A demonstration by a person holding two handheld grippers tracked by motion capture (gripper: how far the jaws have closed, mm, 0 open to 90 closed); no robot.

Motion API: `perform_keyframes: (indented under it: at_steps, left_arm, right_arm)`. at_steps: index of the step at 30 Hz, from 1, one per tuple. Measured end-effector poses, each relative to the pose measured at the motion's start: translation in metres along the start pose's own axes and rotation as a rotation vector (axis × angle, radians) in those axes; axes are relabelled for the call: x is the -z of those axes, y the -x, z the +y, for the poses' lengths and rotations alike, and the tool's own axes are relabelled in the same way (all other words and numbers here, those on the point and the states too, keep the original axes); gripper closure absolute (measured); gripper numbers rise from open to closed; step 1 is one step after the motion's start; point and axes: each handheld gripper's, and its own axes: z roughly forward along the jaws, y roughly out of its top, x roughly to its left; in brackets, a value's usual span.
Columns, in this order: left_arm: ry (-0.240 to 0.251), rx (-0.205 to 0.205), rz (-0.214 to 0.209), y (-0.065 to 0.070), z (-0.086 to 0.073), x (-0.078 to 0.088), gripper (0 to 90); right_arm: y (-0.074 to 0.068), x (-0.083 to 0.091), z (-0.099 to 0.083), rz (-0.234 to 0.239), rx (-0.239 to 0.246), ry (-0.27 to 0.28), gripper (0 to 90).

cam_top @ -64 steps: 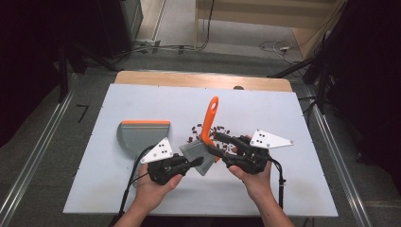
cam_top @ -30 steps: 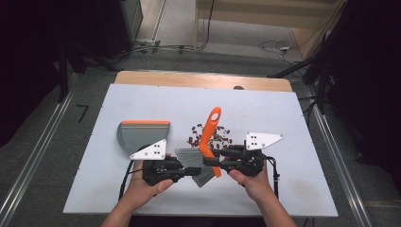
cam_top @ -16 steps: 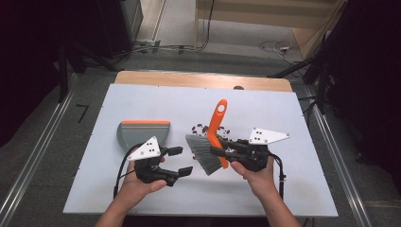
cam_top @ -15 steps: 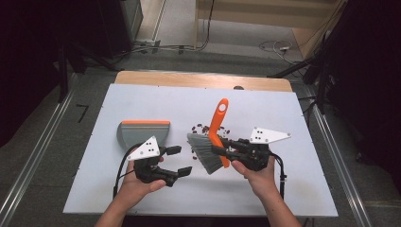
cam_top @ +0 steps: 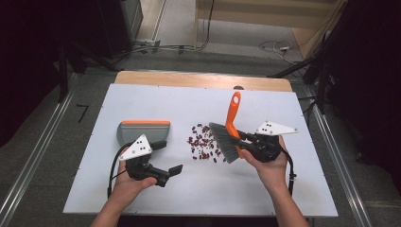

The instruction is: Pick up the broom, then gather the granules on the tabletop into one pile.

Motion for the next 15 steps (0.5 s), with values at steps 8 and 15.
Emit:
perform_keyframes:
  at_steps: [8, 15]
  left_arm:
    - [-0.007, -0.004, 0.021, -0.002, -0.002, 0.004, 0.0]
    - [0.006, 0.001, 0.040, -0.003, -0.001, 0.013, 0.0]
  right_arm:
    - [0.019, 0.007, 0.003, -0.073, -0.024, -0.016, 68.6]
    - [0.030, 0.007, 0.005, -0.123, -0.029, -0.067, 68.5]
